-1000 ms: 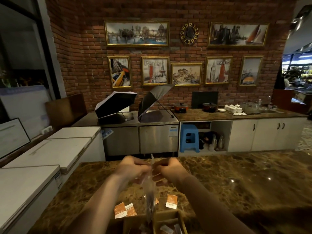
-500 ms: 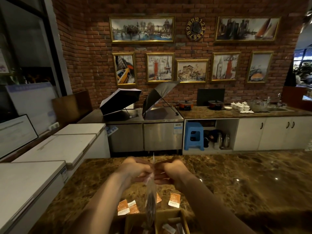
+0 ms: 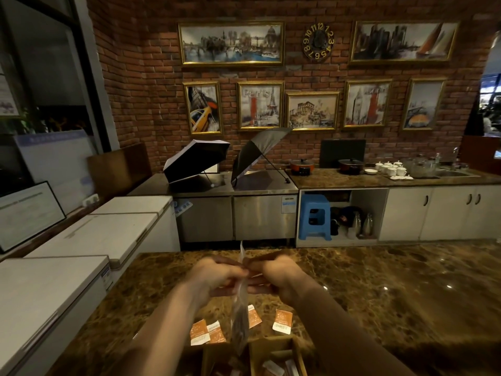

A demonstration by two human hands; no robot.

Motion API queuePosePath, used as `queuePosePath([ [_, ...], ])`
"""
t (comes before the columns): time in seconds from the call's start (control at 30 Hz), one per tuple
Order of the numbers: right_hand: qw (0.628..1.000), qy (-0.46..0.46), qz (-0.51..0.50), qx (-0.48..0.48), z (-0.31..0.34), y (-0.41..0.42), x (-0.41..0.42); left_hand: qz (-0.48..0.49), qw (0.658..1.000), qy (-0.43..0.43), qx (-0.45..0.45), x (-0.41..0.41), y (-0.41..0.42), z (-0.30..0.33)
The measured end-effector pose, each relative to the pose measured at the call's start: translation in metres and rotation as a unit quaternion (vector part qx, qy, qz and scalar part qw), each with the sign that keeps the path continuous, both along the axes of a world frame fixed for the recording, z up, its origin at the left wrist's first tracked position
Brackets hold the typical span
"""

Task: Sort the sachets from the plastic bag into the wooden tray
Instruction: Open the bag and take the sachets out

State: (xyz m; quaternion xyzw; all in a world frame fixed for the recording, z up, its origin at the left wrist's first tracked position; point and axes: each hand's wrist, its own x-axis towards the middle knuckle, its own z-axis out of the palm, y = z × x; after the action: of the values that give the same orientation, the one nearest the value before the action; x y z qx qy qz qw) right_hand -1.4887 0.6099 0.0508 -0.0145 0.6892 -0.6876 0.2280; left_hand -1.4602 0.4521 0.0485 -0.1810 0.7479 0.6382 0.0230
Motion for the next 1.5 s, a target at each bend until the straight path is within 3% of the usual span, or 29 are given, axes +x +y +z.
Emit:
queuePosePath([
  [0.17, 0.998, -0.043, -0.002, -0.046, 0.003, -0.001, 0.0, -0.004, 1.0, -0.001, 0.017, 0.0, -0.004, 0.0],
  [0.33, 0.999, -0.045, 0.004, -0.029, 0.003, -0.001, -0.002, 0.005, 1.0, 0.001, 0.017, 0.0, -0.007, -0.001],
  [0.53, 0.991, 0.04, -0.009, 0.128, 0.0, -0.009, -0.007, 0.043, 0.999, -0.008, -0.014, 0.0, -0.003, -0.007],
  [0.63, 0.969, 0.111, 0.002, 0.221, -0.001, -0.012, -0.013, 0.055, 0.993, -0.008, -0.106, -0.007, 0.0, -0.008],
  [0.73, 0.92, 0.172, 0.02, 0.352, -0.002, -0.002, -0.018, 0.06, 0.972, 0.003, -0.227, -0.013, -0.017, -0.007],
  [0.83, 0.895, 0.197, -0.003, 0.401, -0.004, 0.014, -0.022, 0.048, 0.912, 0.013, -0.407, -0.014, -0.044, -0.006],
  [0.93, 0.864, 0.24, 0.007, 0.442, -0.002, 0.01, -0.023, 0.013, 0.873, 0.03, -0.487, -0.013, -0.049, -0.005],
  [1.07, 0.886, 0.232, 0.008, 0.401, 0.001, 0.011, -0.028, 0.02, 0.869, 0.06, -0.491, -0.018, -0.048, 0.0],
  [1.23, 0.926, 0.207, 0.048, 0.313, -0.002, 0.023, -0.032, -0.003, 0.912, 0.069, -0.403, -0.023, -0.045, -0.005],
  [1.4, 0.978, 0.109, 0.058, 0.169, -0.022, 0.033, -0.031, -0.035, 0.934, 0.092, -0.344, -0.025, -0.031, -0.006],
  [1.5, 0.975, 0.08, 0.07, 0.196, -0.042, 0.042, -0.031, -0.044, 0.926, 0.122, -0.355, -0.021, -0.025, 0.005],
])
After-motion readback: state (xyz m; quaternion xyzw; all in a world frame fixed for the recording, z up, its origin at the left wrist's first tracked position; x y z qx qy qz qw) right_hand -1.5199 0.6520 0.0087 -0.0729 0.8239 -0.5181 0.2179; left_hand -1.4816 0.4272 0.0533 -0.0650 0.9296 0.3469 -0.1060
